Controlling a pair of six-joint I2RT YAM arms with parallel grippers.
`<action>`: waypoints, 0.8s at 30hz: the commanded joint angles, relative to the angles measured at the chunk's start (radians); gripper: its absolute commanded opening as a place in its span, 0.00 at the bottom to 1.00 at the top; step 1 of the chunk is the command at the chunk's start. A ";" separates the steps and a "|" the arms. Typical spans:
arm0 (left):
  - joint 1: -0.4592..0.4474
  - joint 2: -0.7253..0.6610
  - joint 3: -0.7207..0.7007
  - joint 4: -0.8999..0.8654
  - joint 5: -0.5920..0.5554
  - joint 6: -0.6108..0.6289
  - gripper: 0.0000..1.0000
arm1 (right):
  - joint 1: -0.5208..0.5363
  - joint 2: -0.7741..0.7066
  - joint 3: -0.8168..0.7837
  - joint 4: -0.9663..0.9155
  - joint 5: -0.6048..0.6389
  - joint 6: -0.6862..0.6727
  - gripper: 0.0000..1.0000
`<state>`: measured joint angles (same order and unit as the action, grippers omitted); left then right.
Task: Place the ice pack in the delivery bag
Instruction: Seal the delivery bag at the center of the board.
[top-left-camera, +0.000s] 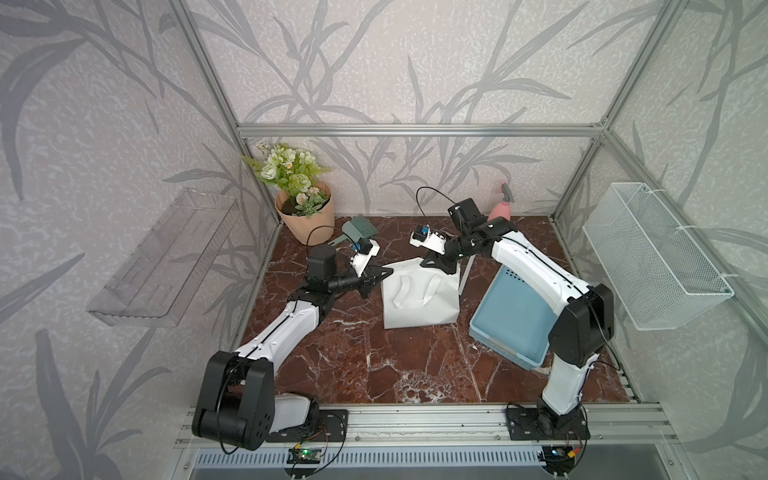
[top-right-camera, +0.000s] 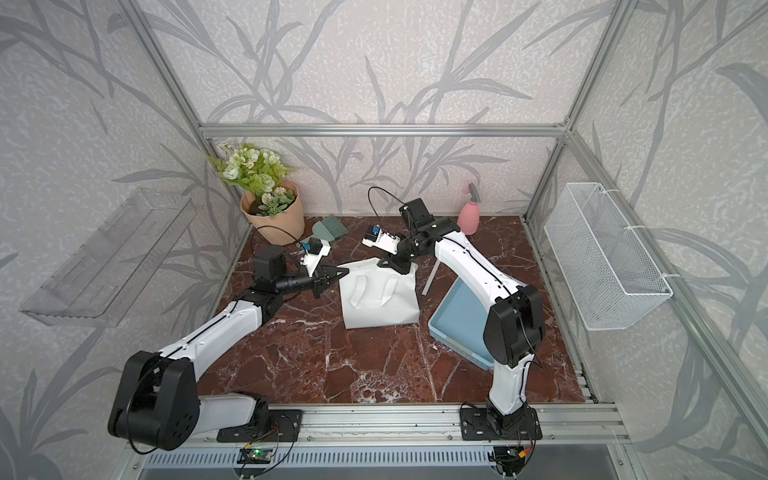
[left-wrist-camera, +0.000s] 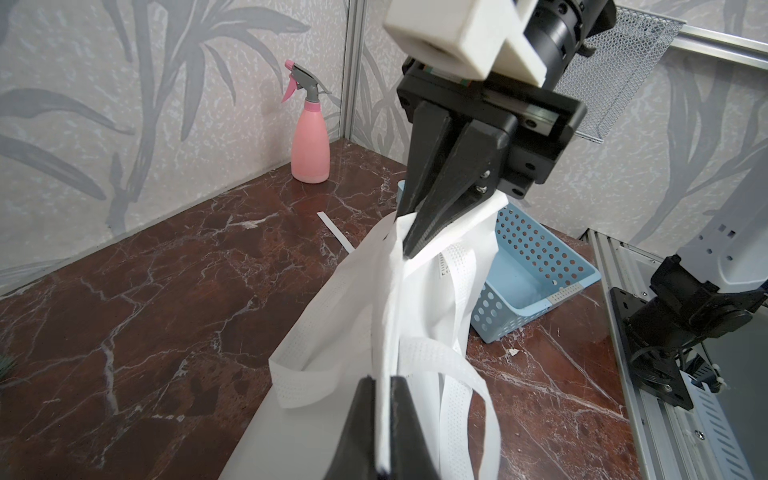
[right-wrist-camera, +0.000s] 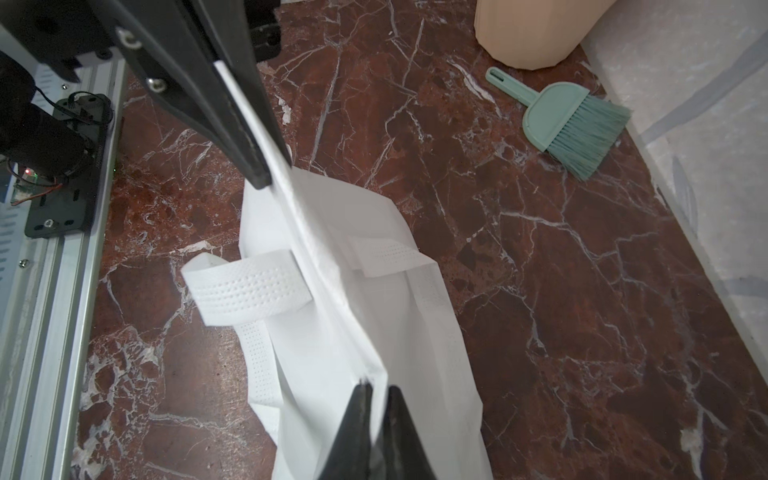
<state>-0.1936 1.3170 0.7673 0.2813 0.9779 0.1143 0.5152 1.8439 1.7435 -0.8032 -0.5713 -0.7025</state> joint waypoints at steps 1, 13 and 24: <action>0.000 -0.026 0.001 0.028 0.004 0.016 0.00 | -0.002 -0.029 -0.034 -0.017 -0.025 0.001 0.04; -0.003 -0.051 0.083 -0.051 -0.068 -0.019 0.50 | -0.030 -0.133 -0.088 0.101 -0.006 0.135 0.57; -0.127 -0.043 0.367 -0.407 -0.249 0.138 0.64 | -0.154 -0.524 -0.587 0.695 0.034 0.552 0.77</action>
<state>-0.2695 1.2514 1.0481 0.0322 0.7963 0.1623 0.3828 1.3800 1.2270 -0.3054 -0.5442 -0.3153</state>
